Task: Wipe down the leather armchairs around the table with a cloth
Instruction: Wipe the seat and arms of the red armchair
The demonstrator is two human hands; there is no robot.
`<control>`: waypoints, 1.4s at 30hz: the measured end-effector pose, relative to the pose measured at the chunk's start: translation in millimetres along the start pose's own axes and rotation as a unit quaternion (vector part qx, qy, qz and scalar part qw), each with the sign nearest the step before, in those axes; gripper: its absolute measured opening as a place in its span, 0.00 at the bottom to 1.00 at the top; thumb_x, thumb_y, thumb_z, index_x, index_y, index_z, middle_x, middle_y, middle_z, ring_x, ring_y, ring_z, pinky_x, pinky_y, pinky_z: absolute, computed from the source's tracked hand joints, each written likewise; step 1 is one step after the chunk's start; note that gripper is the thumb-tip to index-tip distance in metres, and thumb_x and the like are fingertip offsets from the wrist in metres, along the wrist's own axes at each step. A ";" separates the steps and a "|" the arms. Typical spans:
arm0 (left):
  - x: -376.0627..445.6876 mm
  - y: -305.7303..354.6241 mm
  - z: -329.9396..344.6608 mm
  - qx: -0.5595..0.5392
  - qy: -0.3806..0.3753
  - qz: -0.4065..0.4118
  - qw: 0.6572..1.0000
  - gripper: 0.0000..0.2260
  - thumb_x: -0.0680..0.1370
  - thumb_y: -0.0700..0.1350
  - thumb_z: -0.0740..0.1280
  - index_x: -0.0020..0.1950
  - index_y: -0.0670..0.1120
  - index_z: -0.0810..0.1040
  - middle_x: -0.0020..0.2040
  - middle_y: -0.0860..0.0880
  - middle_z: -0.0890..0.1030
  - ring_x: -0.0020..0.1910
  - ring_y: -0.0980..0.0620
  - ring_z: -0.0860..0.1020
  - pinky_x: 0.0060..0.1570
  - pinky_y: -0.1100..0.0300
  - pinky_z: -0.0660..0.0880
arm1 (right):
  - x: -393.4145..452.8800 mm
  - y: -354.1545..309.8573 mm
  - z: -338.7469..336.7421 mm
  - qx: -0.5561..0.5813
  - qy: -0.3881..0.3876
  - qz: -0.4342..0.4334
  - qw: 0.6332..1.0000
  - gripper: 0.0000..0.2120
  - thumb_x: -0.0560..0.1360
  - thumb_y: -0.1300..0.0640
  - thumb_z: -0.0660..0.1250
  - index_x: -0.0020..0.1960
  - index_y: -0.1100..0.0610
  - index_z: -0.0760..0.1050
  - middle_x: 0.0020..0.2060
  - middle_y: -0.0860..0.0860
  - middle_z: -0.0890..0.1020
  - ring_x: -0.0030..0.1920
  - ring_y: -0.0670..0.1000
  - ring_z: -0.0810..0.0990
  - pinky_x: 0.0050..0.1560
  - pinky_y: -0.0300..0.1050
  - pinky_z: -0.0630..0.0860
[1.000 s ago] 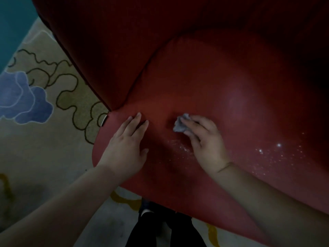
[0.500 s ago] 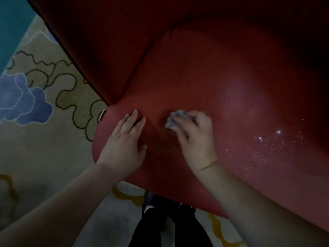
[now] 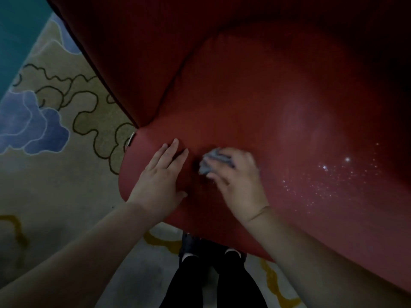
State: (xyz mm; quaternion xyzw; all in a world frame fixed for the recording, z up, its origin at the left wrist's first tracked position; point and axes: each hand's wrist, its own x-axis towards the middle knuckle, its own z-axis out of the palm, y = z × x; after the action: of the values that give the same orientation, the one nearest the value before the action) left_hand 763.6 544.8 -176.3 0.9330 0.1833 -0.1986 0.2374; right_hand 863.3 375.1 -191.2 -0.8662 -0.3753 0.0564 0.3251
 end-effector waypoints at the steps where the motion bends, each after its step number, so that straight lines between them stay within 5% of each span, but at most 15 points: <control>1: 0.0 -1.2 -0.1 0.006 -0.003 0.002 1.000 0.45 0.70 0.50 0.75 0.79 0.54 0.51 0.79 0.55 0.42 0.78 0.53 0.42 0.74 0.58 0.48 | -2.5 -4.0 5.0 -0.004 -0.029 -0.027 0.999 0.14 0.70 0.59 0.73 0.56 0.54 0.82 0.55 0.55 0.79 0.51 0.58 0.76 0.50 0.50 0.75; 7: -0.3 -5.1 -4.2 0.005 -0.020 0.005 1.000 0.47 0.70 0.48 0.76 0.79 0.58 0.48 0.79 0.59 0.40 0.77 0.56 0.41 0.74 0.54 0.52 | -13.7 36.0 -22.4 -0.032 0.009 0.013 0.999 0.13 0.71 0.63 0.72 0.56 0.55 0.82 0.51 0.57 0.79 0.48 0.58 0.75 0.48 0.55 0.76; 10: 0.2 -7.4 -5.4 0.009 -0.024 0.009 1.000 0.48 0.69 0.48 0.77 0.79 0.58 0.48 0.78 0.60 0.40 0.77 0.57 0.41 0.74 0.56 0.50 | -11.0 24.9 -22.1 -0.003 0.041 0.028 0.999 0.13 0.73 0.61 0.71 0.57 0.55 0.81 0.52 0.55 0.78 0.51 0.55 0.73 0.55 0.42 0.70; 17: 1.3 -11.7 -2.6 0.021 -0.018 0.027 0.999 0.49 0.68 0.49 0.77 0.79 0.57 0.48 0.79 0.58 0.41 0.78 0.55 0.42 0.72 0.63 0.44 | -21.6 -0.3 4.5 -0.027 -0.081 -0.081 0.993 0.12 0.71 0.63 0.72 0.54 0.55 0.83 0.52 0.57 0.81 0.48 0.60 0.78 0.48 0.53 0.77; 24: -0.1 -7.2 -3.0 0.009 -0.011 0.013 1.000 0.49 0.68 0.48 0.78 0.79 0.57 0.48 0.79 0.59 0.41 0.77 0.56 0.41 0.74 0.58 0.48 | -33.9 26.6 -25.0 -0.051 0.032 0.033 0.998 0.14 0.72 0.63 0.71 0.56 0.55 0.82 0.52 0.56 0.79 0.48 0.57 0.73 0.54 0.40 0.68; 29: -2.3 -2.6 -0.4 0.010 0.006 0.015 1.000 0.47 0.67 0.49 0.78 0.79 0.53 0.53 0.80 0.55 0.45 0.78 0.53 0.44 0.73 0.59 0.47 | -49.3 -12.0 14.3 -0.029 -0.060 -0.029 0.997 0.15 0.75 0.59 0.65 0.60 0.52 0.79 0.55 0.57 0.79 0.51 0.61 0.76 0.48 0.56 0.75; 37: -3.0 9.9 6.1 0.002 0.001 0.033 0.999 0.45 0.70 0.51 0.76 0.79 0.55 0.52 0.79 0.58 0.43 0.76 0.59 0.40 0.73 0.57 0.46 | -60.9 22.3 -15.8 -0.053 0.098 0.137 0.984 0.17 0.72 0.66 0.71 0.60 0.56 0.79 0.51 0.60 0.76 0.47 0.62 0.74 0.47 0.59 0.74; 42: 5.4 29.8 9.3 -0.006 0.006 0.059 0.998 0.41 0.72 0.51 0.74 0.79 0.51 0.55 0.80 0.54 0.47 0.78 0.51 0.44 0.74 0.55 0.48 | -66.3 4.5 -6.3 -0.026 0.020 0.065 0.997 0.15 0.73 0.58 0.71 0.60 0.55 0.80 0.50 0.60 0.77 0.46 0.61 0.75 0.45 0.55 0.75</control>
State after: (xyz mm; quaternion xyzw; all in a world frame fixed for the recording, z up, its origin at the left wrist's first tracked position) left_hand 778.6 517.0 -175.3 0.9420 0.1303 -0.1778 0.2532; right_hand 821.1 323.9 -198.7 -0.8979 -0.3125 0.0503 0.3059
